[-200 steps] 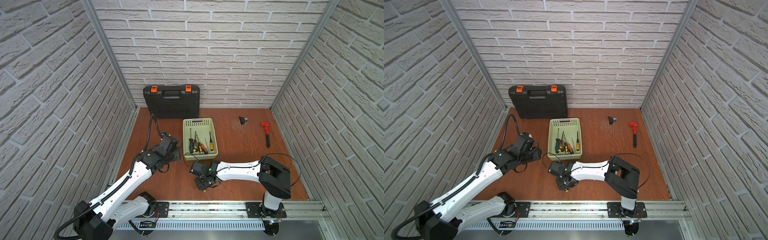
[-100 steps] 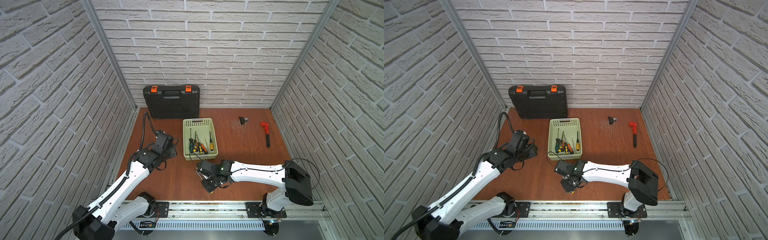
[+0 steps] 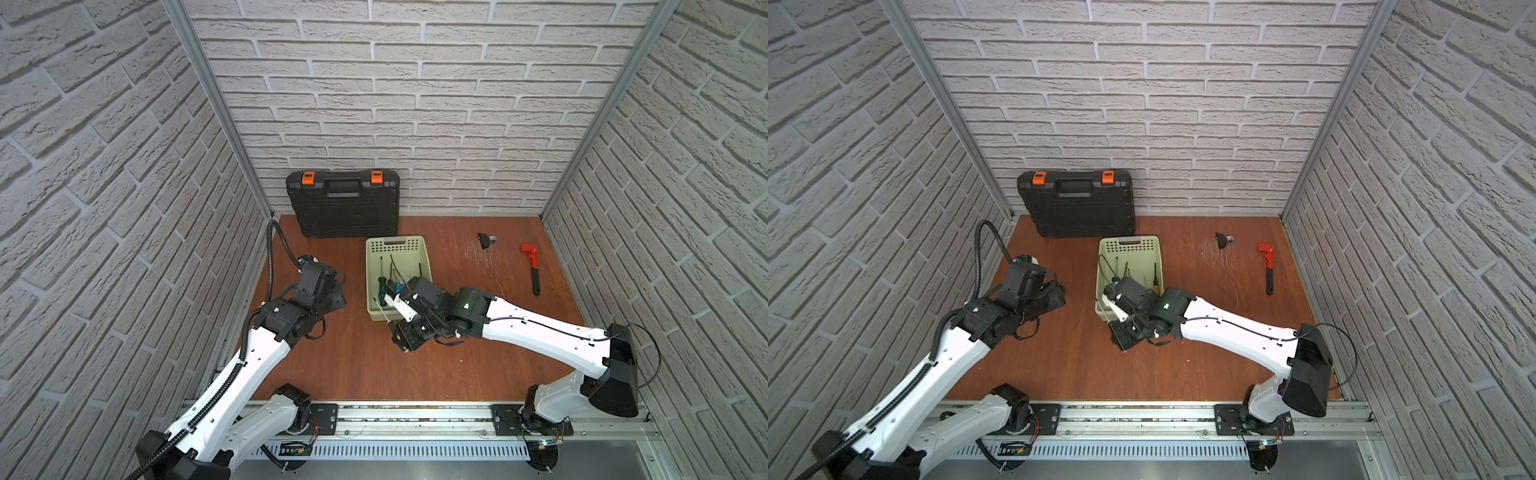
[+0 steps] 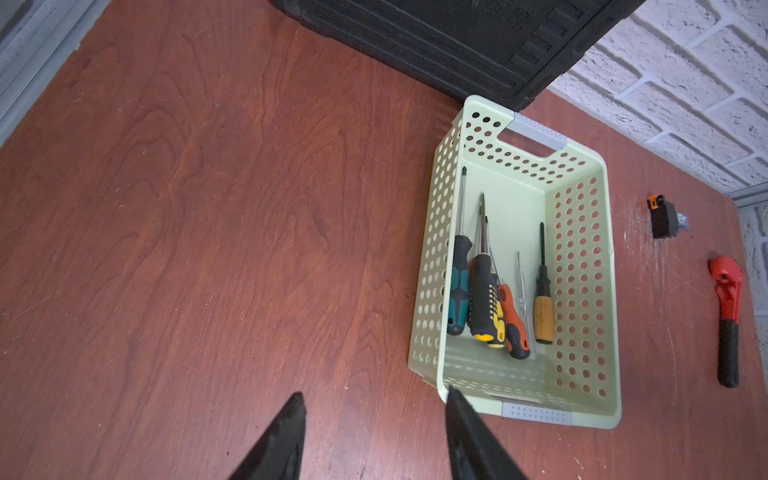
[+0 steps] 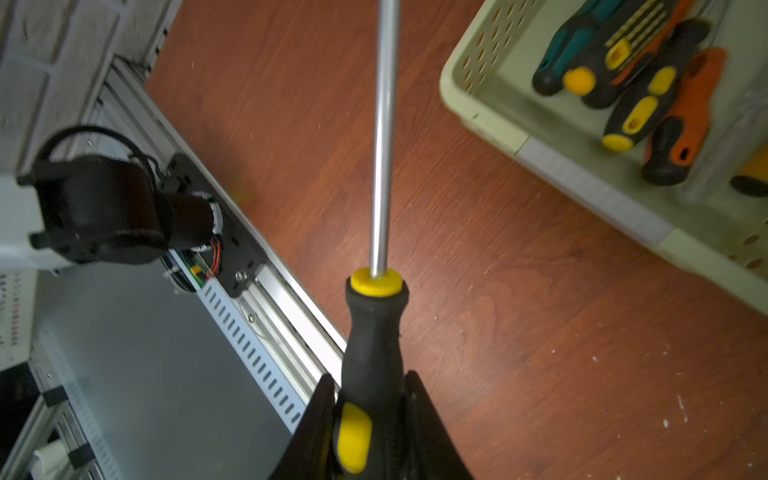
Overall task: Put the screwdriver in the bin
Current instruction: Place the screwdriver into the bin.
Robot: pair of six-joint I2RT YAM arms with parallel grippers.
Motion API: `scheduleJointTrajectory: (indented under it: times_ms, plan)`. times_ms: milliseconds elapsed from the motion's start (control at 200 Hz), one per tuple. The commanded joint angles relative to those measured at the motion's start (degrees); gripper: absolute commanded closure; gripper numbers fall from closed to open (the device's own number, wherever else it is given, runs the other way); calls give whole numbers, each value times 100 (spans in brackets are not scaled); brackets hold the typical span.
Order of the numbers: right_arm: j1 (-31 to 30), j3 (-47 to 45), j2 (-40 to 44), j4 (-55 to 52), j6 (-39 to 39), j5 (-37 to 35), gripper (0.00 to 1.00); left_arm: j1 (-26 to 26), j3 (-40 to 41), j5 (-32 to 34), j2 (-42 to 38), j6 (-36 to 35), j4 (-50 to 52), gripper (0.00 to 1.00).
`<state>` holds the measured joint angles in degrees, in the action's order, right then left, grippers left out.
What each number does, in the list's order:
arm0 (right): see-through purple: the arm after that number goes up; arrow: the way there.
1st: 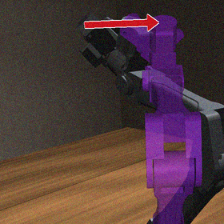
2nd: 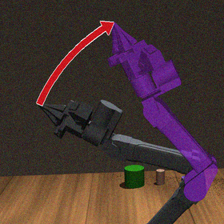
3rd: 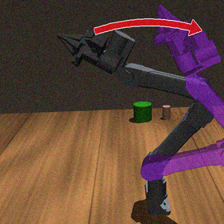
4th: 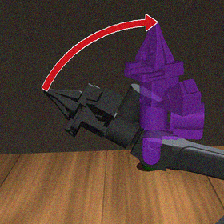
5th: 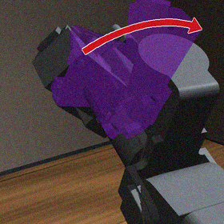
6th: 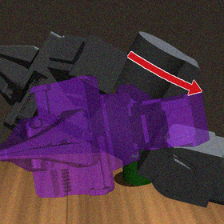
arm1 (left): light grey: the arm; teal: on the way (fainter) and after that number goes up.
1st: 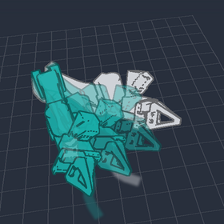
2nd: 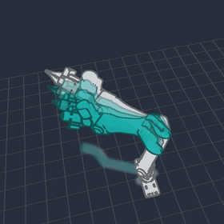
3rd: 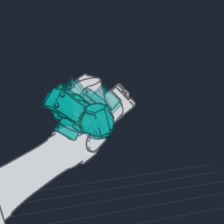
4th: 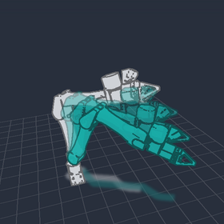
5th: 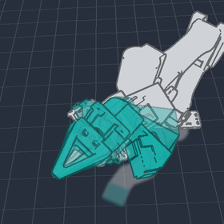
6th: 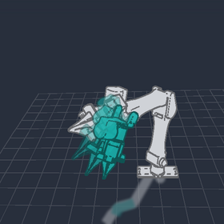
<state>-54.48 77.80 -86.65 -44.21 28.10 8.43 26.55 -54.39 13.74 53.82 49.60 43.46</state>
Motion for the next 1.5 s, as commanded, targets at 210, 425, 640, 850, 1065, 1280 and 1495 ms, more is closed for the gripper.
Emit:
scheduleJointTrajectory:
  times_ms: [210,425,640,850,1065,1280,1495]
  plan:
    - [1272,1082,-1386,580,-263,-474,94,-119,-53,168,-134,-31,84,45]
    - [1643,1404,-2066,485,-397,-832,94,-158,24,165,-162,-36,66,45]
    - [1897,1219,-2225,458,-410,-1081,94,-163,128,112,-144,-41,-36,45]
    - [1906,1569,-2629,102,-464,-1171,94,-175,131,154,-277,-75,48,45]
    - [1906,1556,-2914,92,-323,-1168,94,-185,202,180,-390,-81,31,45]
    - [1906,1711,-3155,-117,-243,-1157,93,-185,276,252,-540,-63,-30,45]
    - [1906,1740,-3340,-167,-224,-1065,85,-194,314,302,-584,-62,-74,44]
